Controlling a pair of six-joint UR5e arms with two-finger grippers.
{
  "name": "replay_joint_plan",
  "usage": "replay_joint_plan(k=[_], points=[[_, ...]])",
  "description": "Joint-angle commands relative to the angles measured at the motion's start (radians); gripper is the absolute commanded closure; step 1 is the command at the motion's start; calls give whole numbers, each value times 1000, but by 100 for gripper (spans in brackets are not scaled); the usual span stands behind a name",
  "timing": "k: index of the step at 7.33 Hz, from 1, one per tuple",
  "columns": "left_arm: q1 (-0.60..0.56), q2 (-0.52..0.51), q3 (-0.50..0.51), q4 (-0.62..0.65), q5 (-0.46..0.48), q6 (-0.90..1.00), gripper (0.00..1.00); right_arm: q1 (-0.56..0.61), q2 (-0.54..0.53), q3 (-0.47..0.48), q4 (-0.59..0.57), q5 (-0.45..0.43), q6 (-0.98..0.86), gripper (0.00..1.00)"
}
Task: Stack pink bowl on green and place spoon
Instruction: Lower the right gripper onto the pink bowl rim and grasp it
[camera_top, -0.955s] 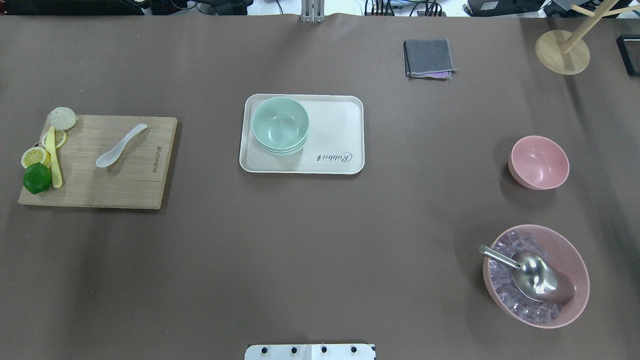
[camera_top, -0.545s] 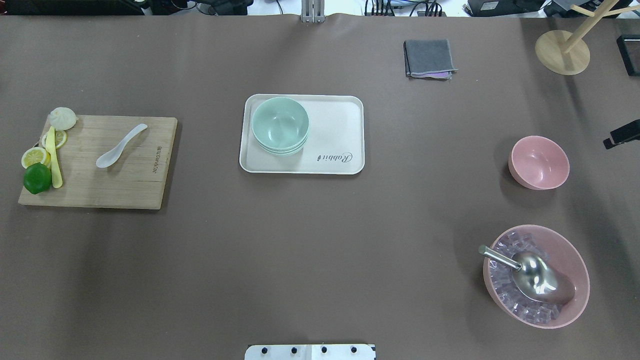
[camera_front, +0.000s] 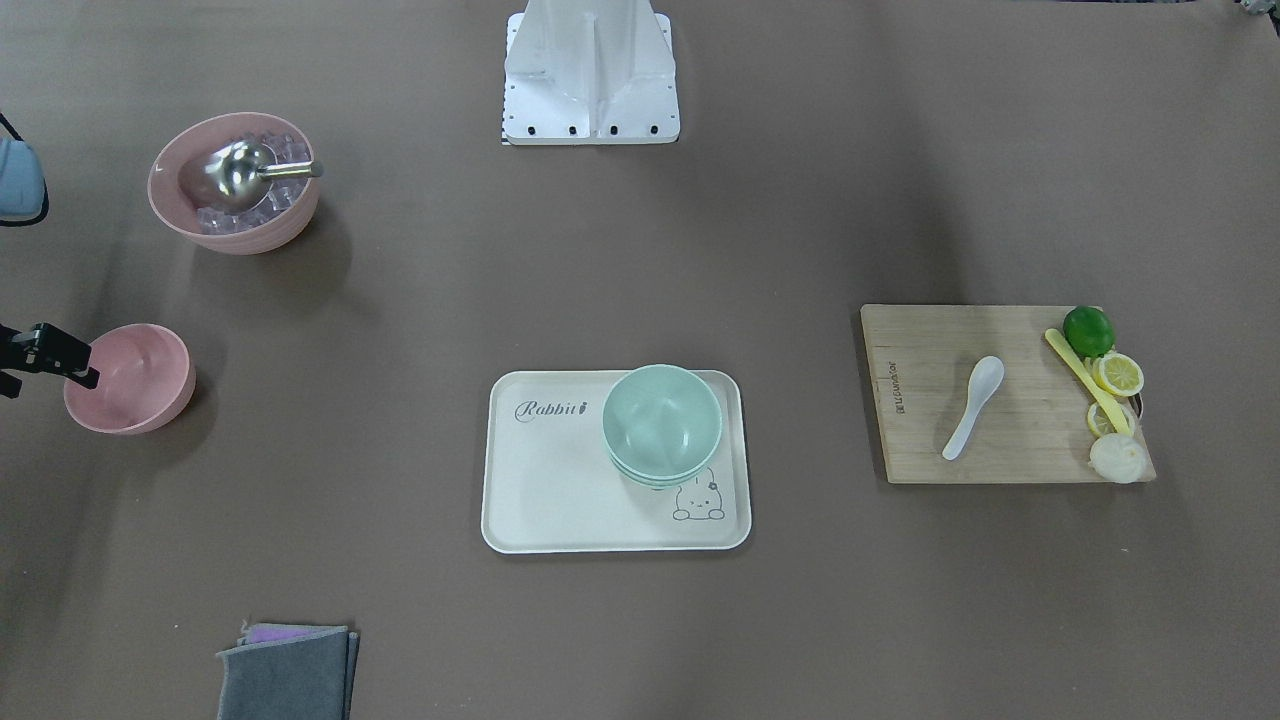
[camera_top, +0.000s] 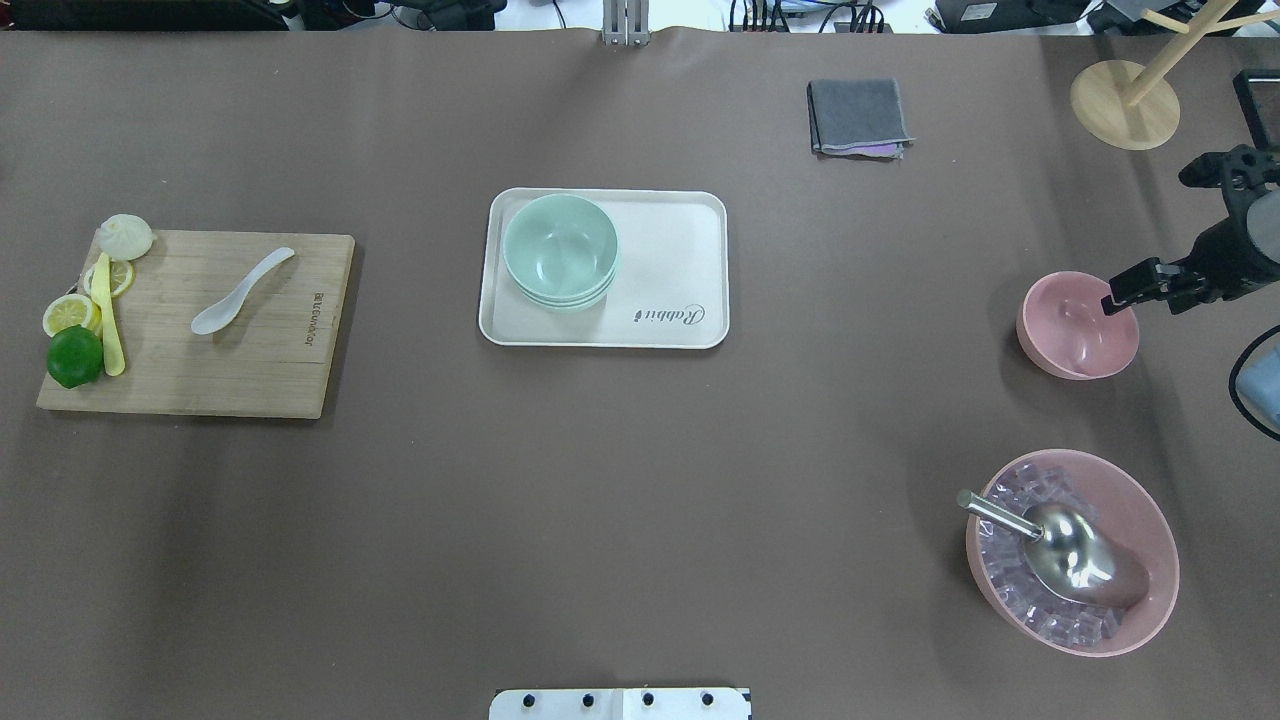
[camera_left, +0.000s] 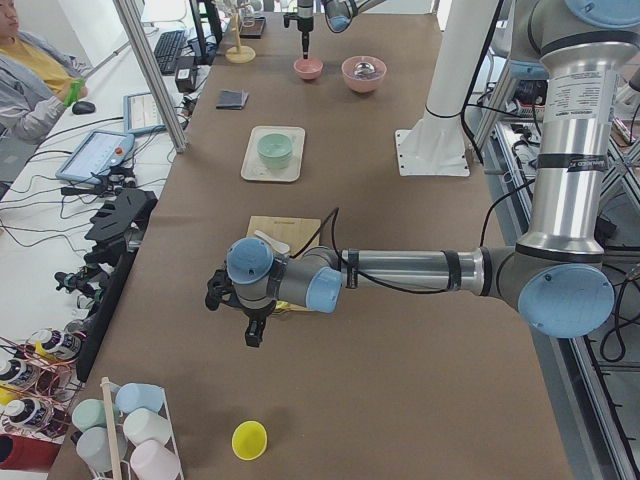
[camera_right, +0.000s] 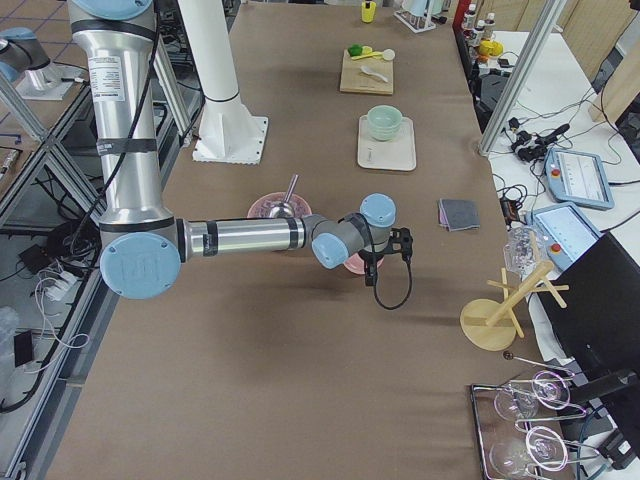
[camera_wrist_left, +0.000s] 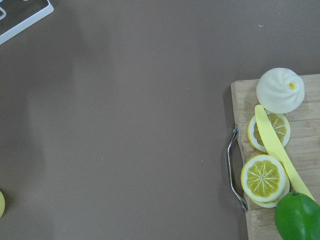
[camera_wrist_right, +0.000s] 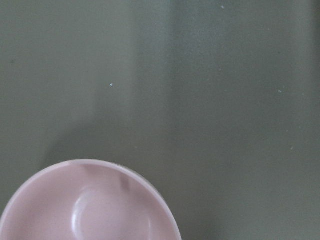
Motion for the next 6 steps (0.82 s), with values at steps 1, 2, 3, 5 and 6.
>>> replay_joint_plan(k=[1,2,3,5,6], points=[[0,1,0,0,-2,0,2,-21,-3,-16,7,-2,11,19],[0,1,0,0,-2,0,2,-23,-5,-19,6,-2,17,67],[0,0,0,2,-2,-2,2,-23,2,-36,7,3,24,100],[78,-60,2,-5,2,-41,2,-23,9,-27,6,20,41,100],[147,-92,-1,-21,9,-175,3,-23,55,-17,6,43,82,100]])
